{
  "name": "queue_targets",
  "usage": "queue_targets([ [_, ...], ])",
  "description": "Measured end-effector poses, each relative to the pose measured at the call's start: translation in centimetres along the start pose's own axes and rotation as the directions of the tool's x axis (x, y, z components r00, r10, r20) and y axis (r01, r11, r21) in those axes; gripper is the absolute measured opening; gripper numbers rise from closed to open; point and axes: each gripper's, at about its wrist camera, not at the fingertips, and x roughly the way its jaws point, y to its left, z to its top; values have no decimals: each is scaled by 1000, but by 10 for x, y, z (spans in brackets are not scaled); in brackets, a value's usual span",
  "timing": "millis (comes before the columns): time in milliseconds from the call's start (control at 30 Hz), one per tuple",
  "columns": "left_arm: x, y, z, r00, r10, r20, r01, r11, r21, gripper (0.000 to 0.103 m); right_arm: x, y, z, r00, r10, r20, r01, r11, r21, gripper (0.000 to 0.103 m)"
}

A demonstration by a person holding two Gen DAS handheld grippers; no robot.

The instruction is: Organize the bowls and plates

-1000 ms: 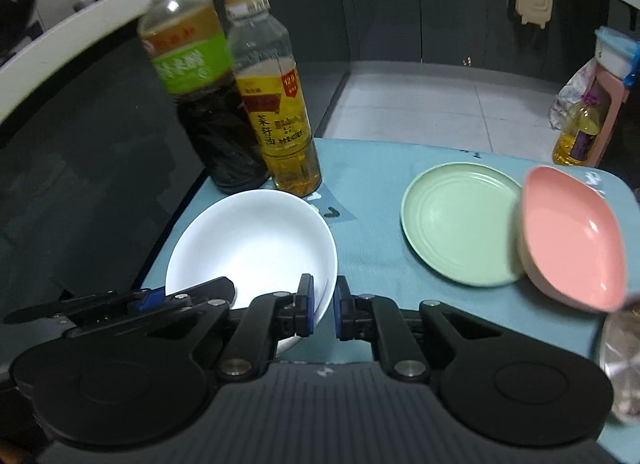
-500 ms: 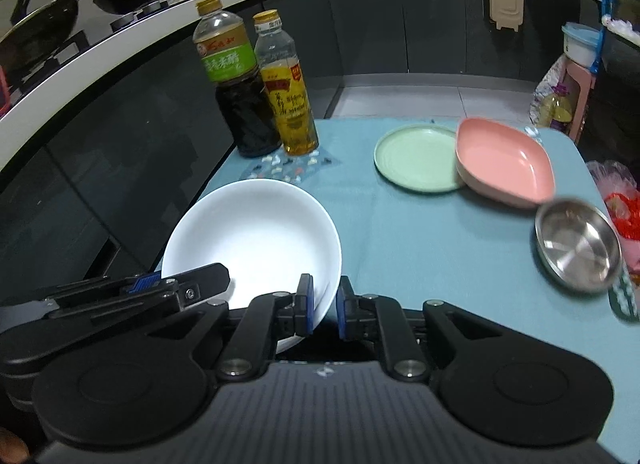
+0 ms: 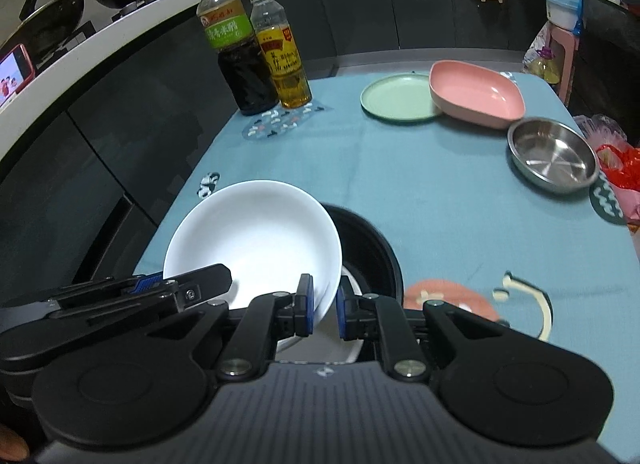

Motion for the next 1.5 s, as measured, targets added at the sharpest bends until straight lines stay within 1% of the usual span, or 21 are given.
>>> queue_targets([
  [267,4,0,-13,999,8,-33,-8,1000,0,14,8,-5,-14,999,-4,-36,5,1000,14,5],
  [500,11,5,-17,998,10,-70,-11,1000,-14,14,16,-5,-17,998,-3,-63,4,1000,10,5],
  [833,8,8,-18,998,-9,-69,8,1000,-16,15,17,-2,-18,999,-8,-54,7,1000,-15,6],
  [1067,4,10,-19,998,-11,-65,10,1000,-20,15,15,-4,-18,998,0,-56,0,1000,-2,6],
  [1300,-1,11,-21,999,-6,-45,5,1000,-23,16,9,-7,-19,1000,-15,-27,15,1000,3,8],
  [1500,-3,11,-22,999,-8,-39,7,1000,-15,16,8,-13,-19,1000,-19,-23,20,1000,24,9],
])
